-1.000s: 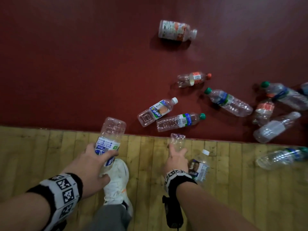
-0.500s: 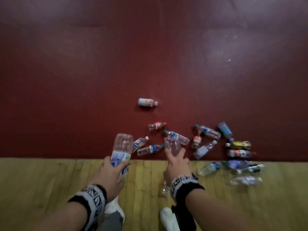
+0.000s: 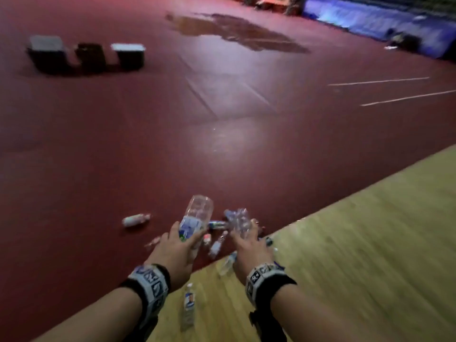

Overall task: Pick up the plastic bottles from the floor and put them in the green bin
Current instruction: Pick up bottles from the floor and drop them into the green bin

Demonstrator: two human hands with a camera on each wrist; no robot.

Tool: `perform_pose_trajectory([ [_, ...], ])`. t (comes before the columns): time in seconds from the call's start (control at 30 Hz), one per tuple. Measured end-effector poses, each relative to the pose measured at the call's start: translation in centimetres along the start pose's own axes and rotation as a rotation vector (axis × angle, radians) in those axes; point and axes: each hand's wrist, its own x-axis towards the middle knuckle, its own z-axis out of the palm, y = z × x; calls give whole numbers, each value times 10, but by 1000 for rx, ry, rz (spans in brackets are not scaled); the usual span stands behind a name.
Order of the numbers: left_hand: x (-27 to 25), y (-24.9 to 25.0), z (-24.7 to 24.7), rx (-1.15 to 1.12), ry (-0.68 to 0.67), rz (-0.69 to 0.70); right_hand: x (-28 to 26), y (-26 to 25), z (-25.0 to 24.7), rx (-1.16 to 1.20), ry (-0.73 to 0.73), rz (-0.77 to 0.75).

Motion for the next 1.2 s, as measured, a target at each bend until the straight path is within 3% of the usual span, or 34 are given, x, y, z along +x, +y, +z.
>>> perform_pose_trajectory([
  [0.23, -34, 192, 29, 212, -115, 380, -140, 185, 16, 120, 13, 358],
  [0.37, -58, 336, 69, 289, -71, 677, -246, 308, 53, 224, 5, 605],
  [0.47, -68, 423, 118, 289, -145, 700, -325, 386, 92, 277, -3, 729],
  [0.53, -84, 494, 162, 280, -199, 791, -386, 442, 125, 329, -8, 825],
  [0.6, -126, 582, 196, 368, -276, 882, -456, 499, 163, 372, -35, 923],
  [0.7, -179, 670, 222, 432, -326, 985, -534, 557, 194, 447, -106, 983],
  [0.77, -213, 723, 243, 436, -493, 988, -582, 591, 218, 521, -163, 1011],
  [0.9, -238, 792, 279, 498, -594, 1071, -628, 647, 252, 650, -191, 1050],
  [1.1, -224, 898, 334, 509, -563, 1181, -662, 715, 300, 765, -244, 1183],
  [1.2, -209, 958, 365, 503, -549, 1134, -673, 750, 307, 722, -258, 1258],
])
